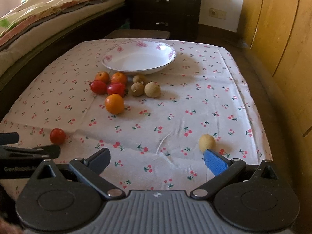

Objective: Organize fruits
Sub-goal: 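Move the left tool to the lone red tomato while the right tool approaches an orange mandarin, then close the left tool on the red tomato while the right tool grasps the mandarin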

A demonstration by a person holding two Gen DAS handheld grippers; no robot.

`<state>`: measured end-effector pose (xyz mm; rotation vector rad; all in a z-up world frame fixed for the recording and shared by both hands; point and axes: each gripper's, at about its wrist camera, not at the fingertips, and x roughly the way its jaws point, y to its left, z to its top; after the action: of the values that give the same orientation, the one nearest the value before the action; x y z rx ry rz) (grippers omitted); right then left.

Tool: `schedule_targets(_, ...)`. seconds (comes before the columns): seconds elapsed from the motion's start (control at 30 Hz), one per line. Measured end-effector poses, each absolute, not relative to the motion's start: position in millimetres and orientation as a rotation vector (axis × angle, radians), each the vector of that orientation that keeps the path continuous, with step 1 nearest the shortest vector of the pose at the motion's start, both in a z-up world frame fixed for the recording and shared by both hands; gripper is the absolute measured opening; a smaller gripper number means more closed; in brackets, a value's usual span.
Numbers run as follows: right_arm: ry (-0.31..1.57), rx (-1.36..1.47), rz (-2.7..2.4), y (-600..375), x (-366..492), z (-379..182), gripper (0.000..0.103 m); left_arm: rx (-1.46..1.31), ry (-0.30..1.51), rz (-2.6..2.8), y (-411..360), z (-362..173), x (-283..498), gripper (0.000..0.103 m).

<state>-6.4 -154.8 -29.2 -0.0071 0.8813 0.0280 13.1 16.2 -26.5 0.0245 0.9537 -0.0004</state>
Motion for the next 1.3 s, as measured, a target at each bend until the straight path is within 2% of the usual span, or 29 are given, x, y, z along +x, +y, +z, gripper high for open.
schedule_targets(0.3, 0.87, -0.035, 0.116, -138.1, 17.5, -28.6, 0.098, 0.063, 0.934, -0.006, 13.4, -31.4, 22.3, 0.099)
schedule_targets(0.53, 0.882, 0.02, 0.138, -142.1, 41.4, -29.4, 0.093, 0.041, 0.955, -0.025, 15.5, -44.9, 34.3, 0.083)
schedule_targets(0.6, 0.89, 0.023, 0.152, -138.8, 45.5, -32.5, 0.091, 0.04, 0.938, -0.036, 13.8, -46.0, 35.3, 0.083)
schedule_targets(0.9, 0.925, 0.059, 0.21, -129.0, 65.1, -46.8, 0.076, 0.062, 0.88, -0.064, 5.9, -52.8, 34.9, 0.088)
schedule_targets(1.03, 0.925, 0.064, 0.227, -125.3, 71.5, -49.8, 0.07, 0.06, 0.894, -0.061, 7.1, -57.7, 36.1, 0.103)
schedule_targets(1.3, 0.904, 0.046, 0.258, -116.9, 83.9, -53.4, 0.067, 0.06, 0.883, -0.059, 6.5, -59.1, 34.8, 0.103)
